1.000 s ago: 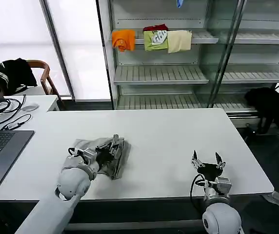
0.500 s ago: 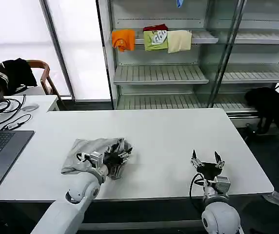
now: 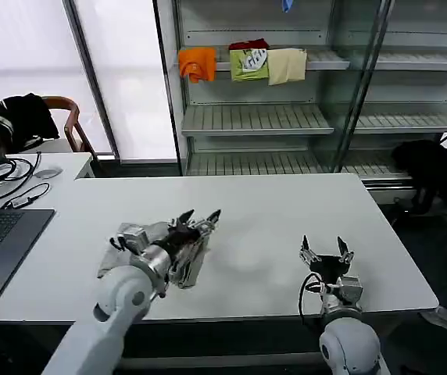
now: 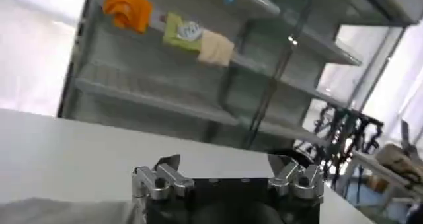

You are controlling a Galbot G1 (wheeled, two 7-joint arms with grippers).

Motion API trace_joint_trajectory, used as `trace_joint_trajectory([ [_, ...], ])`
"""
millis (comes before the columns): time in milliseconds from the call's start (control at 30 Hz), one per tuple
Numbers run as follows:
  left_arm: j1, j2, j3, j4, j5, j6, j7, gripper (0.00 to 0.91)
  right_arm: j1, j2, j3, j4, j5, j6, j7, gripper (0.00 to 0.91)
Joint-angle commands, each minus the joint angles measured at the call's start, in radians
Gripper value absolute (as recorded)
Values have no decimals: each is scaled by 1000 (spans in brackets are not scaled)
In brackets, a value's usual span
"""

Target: Fold and organize the clothes.

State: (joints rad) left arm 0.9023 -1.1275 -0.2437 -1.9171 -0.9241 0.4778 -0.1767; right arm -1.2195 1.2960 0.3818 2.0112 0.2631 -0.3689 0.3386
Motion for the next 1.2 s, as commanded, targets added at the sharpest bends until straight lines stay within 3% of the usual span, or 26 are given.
trace_joint_trajectory([
  [33,129,202,-304,6,-77,80,-55,907,39,-39,-40,5,41,-12,0,907],
  [267,196,197,-379,116,25,49,30,907,55,-40,-49,-5,46,-21,-1,907],
  [633,205,175,-358,242,91,17,99,907,53,-22,-48,-7,38,-25,-3,907],
  [1200,203,142,-317,240,118,26,144,907,47,-13,-48,-28,29,-17,-5,907],
])
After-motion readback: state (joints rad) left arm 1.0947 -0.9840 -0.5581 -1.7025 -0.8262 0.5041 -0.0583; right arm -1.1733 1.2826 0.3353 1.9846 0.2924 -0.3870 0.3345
